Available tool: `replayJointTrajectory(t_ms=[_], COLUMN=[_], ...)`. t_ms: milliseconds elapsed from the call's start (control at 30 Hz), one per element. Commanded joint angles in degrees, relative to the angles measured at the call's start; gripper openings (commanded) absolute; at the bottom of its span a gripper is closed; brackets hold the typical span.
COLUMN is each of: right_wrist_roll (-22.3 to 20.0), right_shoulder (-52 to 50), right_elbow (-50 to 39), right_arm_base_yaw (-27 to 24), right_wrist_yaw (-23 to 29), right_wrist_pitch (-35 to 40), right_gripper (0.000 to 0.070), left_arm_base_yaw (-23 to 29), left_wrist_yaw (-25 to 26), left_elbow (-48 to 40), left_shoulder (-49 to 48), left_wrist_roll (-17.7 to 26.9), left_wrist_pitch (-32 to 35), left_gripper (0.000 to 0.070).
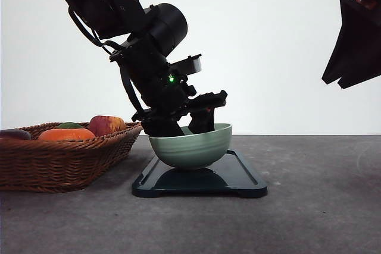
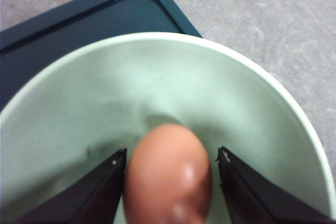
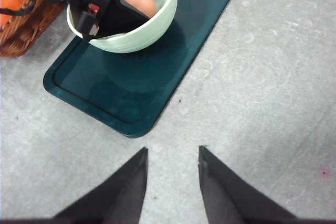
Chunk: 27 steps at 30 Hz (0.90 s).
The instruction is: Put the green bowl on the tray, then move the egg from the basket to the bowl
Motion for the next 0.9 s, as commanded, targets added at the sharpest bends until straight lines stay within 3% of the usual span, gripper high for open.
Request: replayJointTrajectory(t_ms=[0, 567, 867], right_wrist_roll=[-0.47, -0.45, -0.49], right_shoulder=[0.35, 0.35, 0.35], right_elbow=[0.37, 0.37, 0.37], right_arm_base_yaw=[0.26, 0.26, 0.26], right_wrist_yaw=[0.00, 0.00, 0.00], right_wrist_pitch=[0.70, 0.46, 0.65], right_gripper=[0.0187, 0.0187, 0.0188], left_arm_base_yaw=[-0.50, -0.24, 4.22], left_wrist_yaw=[0.01, 0.05, 3.85], left_elbow=[1.75, 20.55, 20.26], left_shoulder=[1.64, 0.50, -9.05], left_wrist_roll=[-1.14, -0.90, 0.77], left_wrist_pitch=[-0.85, -23.62, -33.79], left_gripper=[0.0351, 0.0350, 0.0350])
